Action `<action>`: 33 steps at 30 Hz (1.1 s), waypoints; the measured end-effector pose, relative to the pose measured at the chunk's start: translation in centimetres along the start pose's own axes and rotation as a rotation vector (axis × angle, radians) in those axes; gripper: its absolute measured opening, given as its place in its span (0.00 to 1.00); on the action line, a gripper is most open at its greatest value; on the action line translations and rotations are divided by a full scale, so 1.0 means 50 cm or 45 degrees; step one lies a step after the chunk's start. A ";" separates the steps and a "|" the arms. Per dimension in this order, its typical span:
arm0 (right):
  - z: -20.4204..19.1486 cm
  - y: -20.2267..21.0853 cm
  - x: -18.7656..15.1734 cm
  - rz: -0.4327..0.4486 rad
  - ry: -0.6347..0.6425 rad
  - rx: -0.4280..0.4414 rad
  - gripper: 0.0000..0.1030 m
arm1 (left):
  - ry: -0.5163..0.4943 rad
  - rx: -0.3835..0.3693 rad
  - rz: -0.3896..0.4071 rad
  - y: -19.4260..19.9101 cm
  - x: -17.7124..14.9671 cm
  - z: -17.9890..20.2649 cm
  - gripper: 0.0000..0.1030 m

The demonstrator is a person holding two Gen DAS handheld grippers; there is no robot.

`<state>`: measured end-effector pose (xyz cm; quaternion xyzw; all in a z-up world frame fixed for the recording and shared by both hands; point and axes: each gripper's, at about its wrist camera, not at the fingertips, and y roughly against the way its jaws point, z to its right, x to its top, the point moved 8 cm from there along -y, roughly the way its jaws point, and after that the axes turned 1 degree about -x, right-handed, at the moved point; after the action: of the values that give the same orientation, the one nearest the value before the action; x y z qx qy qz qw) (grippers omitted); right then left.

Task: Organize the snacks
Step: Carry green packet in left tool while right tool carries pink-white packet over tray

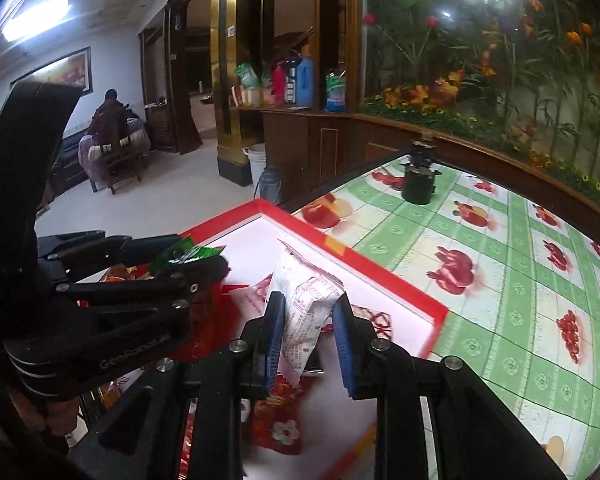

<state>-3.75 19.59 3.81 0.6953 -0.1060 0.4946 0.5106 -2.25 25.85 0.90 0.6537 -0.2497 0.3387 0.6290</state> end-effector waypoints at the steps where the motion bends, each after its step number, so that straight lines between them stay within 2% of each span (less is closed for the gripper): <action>1: -0.002 -0.002 -0.001 -0.002 -0.001 -0.001 0.24 | -0.001 0.003 0.002 0.000 0.001 -0.004 0.41; 8: 0.002 -0.017 -0.004 -0.022 -0.034 -0.012 0.24 | -0.006 0.033 0.011 -0.005 0.000 -0.017 0.41; 33: 0.026 -0.045 -0.003 -0.058 -0.102 -0.003 0.24 | -0.019 0.025 -0.015 -0.026 0.001 -0.013 0.41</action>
<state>-1.61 19.49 2.36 0.7161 -0.1109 0.4545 0.5180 -1.30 26.60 0.07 0.6637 -0.2473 0.3325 0.6228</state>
